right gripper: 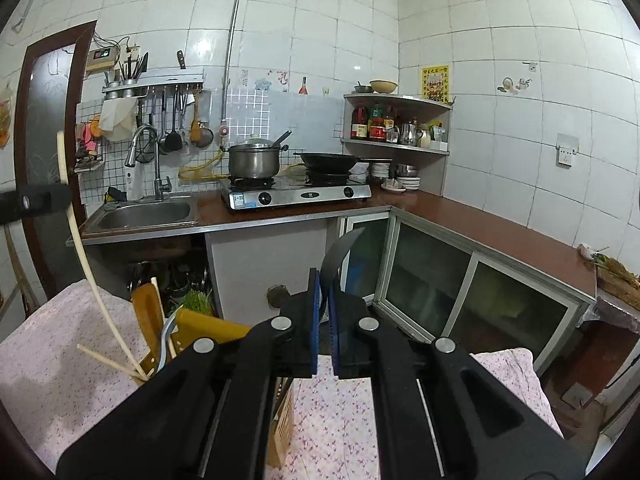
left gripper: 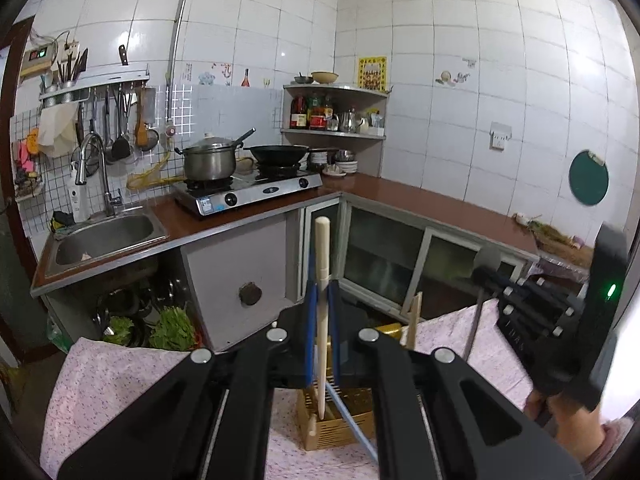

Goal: Organize utensils
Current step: 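Lower the chopstick into the holder with the left tool while the right tool lowers the spoon in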

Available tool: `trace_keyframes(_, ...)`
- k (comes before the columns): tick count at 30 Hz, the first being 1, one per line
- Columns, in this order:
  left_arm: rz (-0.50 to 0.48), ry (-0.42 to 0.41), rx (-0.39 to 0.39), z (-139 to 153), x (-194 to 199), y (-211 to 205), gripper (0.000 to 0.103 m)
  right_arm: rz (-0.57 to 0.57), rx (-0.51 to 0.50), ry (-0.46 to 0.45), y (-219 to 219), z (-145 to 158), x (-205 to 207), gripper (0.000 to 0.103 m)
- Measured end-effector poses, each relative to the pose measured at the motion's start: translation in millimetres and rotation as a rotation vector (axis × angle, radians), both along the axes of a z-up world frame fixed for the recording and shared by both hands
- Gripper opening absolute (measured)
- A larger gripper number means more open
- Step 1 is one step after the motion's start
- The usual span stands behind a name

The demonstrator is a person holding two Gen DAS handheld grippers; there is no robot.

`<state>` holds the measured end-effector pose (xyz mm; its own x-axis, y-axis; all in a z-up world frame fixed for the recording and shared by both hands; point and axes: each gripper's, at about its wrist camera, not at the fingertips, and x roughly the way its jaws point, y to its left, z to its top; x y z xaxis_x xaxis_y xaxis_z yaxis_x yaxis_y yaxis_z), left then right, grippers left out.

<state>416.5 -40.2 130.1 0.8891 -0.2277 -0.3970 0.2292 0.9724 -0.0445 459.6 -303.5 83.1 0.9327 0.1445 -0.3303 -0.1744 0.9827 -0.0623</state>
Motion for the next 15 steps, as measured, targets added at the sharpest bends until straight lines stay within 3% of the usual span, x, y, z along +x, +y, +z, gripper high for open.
trace_keyframes(15,-0.008,0.07,0.015,-38.8,22.5,2.7,0.007,-0.002,0.03,-0.031,5.8,4.0,15.6,0.005)
